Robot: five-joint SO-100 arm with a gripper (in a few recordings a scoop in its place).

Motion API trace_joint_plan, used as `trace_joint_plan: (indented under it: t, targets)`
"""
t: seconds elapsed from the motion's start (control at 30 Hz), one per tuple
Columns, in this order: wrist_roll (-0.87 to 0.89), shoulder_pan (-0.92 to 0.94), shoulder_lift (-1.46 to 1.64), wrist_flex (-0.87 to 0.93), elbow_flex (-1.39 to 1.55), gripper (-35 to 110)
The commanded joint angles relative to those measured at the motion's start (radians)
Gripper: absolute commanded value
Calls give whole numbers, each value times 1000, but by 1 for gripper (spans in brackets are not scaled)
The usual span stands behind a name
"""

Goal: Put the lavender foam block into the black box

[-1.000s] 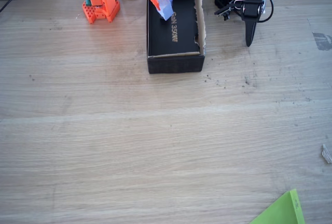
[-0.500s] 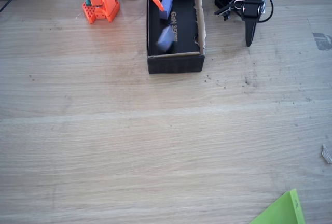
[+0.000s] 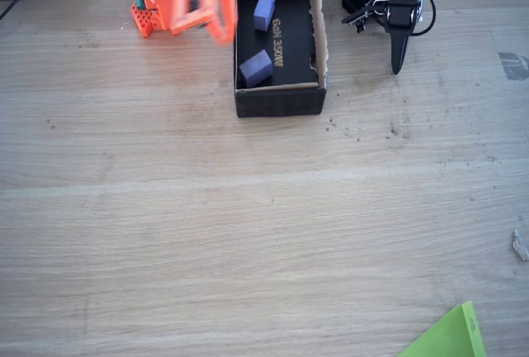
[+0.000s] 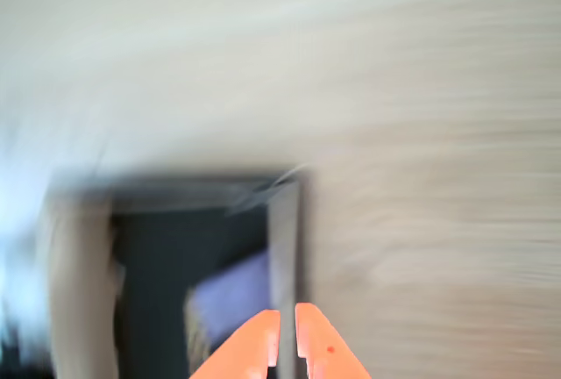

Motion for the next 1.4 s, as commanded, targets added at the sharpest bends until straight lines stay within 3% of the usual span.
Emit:
trace_joint_plan:
  t: [0.0, 0.13, 0.27, 0.6, 0.8, 0.93, 1.13, 1.27, 1.37]
  targets:
    - [-175, 244, 60, 25, 28, 0]
    - [-342, 479, 92, -40, 101, 0]
    - [-449, 598, 115, -107, 129, 0]
    - [-365, 532, 584, -262, 515, 0]
    - [-411, 523, 822, -293, 758, 0]
    - [-430, 531, 962, -219, 819, 0]
    - [-287, 575, 962, -92, 838, 0]
    - [-391, 603, 963, -72, 868, 0]
    - [-354, 604, 963, -64, 891, 0]
